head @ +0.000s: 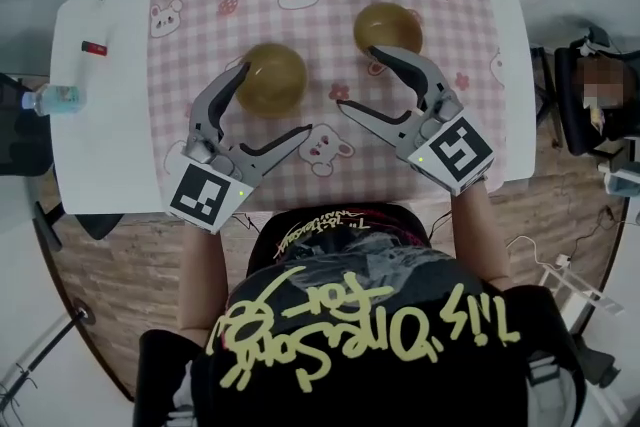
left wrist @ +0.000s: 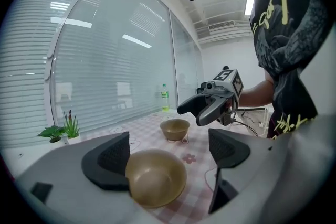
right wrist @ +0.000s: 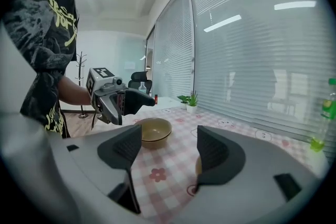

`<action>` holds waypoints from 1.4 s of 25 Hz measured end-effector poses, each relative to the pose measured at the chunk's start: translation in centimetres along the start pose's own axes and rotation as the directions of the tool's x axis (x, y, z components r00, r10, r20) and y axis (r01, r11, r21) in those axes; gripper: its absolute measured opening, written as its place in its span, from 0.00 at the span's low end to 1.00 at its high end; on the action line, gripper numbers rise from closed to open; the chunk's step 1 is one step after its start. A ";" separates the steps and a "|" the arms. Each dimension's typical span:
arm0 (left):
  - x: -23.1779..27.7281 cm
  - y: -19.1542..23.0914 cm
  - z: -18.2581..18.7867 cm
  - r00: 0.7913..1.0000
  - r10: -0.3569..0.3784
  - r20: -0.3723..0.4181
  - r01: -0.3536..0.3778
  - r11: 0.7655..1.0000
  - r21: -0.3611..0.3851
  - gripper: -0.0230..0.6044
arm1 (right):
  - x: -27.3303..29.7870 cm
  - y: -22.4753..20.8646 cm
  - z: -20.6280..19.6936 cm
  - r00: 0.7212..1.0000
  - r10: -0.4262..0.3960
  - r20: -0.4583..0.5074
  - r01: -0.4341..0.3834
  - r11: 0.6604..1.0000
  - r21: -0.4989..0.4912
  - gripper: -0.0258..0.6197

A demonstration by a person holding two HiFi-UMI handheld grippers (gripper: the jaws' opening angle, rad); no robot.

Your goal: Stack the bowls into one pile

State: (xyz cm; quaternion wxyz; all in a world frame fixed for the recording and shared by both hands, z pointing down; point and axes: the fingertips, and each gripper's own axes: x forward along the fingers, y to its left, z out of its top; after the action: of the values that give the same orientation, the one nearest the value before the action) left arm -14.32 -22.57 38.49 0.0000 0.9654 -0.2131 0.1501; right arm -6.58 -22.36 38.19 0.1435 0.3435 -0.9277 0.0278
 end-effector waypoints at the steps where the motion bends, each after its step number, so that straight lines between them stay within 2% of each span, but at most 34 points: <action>1: 0.4 -0.4 0.6 1.000 0.006 0.006 -0.006 1.000 -0.002 0.78 | -0.7 -0.5 0.1 1.000 0.002 0.005 -0.002 1.000 0.000 0.53; 6: 3.4 -3.0 2.8 1.000 0.007 0.019 -0.007 1.000 0.004 0.78 | -4.3 -3.3 -0.4 1.000 0.004 0.007 -0.004 1.000 -0.014 0.53; 15: 9.5 -5.5 3.0 1.000 -0.003 -0.026 0.003 1.000 -0.022 0.78 | -8.2 -7.6 -2.8 0.999 0.024 -0.029 -0.025 0.999 -0.032 0.53; 24: 13.5 -7.1 2.0 0.999 0.026 -0.030 -0.029 0.995 -0.090 0.78 | -8.5 -9.9 -5.9 0.988 0.142 -0.061 -0.147 0.986 -0.080 0.53; 29: 14.7 -6.8 1.2 0.996 0.080 -0.046 -0.085 0.988 -0.130 0.78 | -7.7 -10.6 -7.8 0.974 0.207 -0.098 -0.213 0.975 -0.064 0.53; 35: 15.7 -6.5 -0.5 0.990 0.109 -0.087 -0.122 0.979 -0.163 0.78 | -6.4 -11.1 -8.7 0.960 0.262 -0.095 -0.268 0.962 -0.054 0.53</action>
State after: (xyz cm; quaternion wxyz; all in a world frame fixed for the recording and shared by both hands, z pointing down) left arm 1.80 -23.10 43.96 0.0809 0.9413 -0.2807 0.1689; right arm 7.35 -25.47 44.14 0.1902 0.2097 -0.9586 0.0310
